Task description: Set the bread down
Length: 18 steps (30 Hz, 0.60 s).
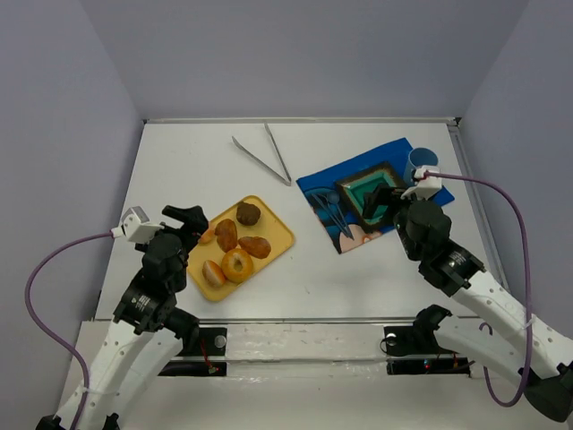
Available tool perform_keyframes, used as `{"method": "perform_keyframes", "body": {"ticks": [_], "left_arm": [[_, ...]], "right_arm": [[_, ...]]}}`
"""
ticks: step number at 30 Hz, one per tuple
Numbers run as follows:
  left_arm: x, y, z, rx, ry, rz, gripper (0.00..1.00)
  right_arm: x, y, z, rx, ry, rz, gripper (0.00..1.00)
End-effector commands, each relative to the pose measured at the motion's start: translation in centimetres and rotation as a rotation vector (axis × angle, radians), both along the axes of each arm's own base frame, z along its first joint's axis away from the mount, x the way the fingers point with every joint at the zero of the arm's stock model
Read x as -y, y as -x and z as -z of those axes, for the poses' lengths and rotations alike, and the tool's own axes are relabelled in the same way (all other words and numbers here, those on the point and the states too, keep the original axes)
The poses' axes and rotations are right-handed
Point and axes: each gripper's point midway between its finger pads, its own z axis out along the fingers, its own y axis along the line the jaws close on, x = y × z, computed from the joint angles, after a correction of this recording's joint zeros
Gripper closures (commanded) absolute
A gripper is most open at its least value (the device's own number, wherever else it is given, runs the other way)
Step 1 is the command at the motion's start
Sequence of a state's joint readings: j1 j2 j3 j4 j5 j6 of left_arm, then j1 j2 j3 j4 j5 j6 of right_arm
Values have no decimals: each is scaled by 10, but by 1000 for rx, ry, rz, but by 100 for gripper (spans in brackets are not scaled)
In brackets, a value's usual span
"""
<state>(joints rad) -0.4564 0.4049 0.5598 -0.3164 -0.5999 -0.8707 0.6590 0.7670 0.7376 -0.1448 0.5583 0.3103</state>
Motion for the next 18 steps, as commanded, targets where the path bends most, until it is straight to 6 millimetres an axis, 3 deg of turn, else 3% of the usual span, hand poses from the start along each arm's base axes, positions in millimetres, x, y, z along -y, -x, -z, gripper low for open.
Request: {"method": "perform_keyframes", "body": {"ticks": [1, 6, 7, 10, 11, 12, 13, 14, 15, 16, 17, 18], "left_arm": [[-9, 1, -19, 54, 29, -51, 1], [-10, 2, -19, 62, 32, -57, 1], [-10, 1, -19, 64, 34, -59, 1], [-10, 1, -18, 61, 31, -60, 1], [-11, 1, -18, 59, 30, -63, 1], [-11, 1, -18, 58, 29, -64, 1], [-11, 0, -17, 57, 30, -65, 1], [-11, 0, -16, 56, 30, -70, 1], [-11, 0, -16, 56, 32, -69, 1], [-11, 0, -16, 57, 31, -70, 1], [-11, 0, -16, 56, 30, -70, 1], [-11, 1, -16, 53, 29, -70, 1]], "right_arm": [[-6, -4, -28, 88, -21, -25, 0], [-19, -13, -37, 108, 23, -75, 0], [-23, -22, -28, 79, 55, -65, 0], [-32, -38, -31, 60, 91, -53, 0], [-41, -47, -19, 24, 124, -66, 0], [-51, -53, -29, 35, 119, -93, 0], [-63, -65, -14, -5, 170, -123, 0], [-74, -72, -11, -15, 189, -155, 0], [-84, -83, -26, 1, 186, -168, 0], [-89, -94, -25, -6, 220, -185, 0], [-102, -112, 2, -72, 266, -202, 0], [-112, -119, 15, -119, 290, -255, 0]]}}
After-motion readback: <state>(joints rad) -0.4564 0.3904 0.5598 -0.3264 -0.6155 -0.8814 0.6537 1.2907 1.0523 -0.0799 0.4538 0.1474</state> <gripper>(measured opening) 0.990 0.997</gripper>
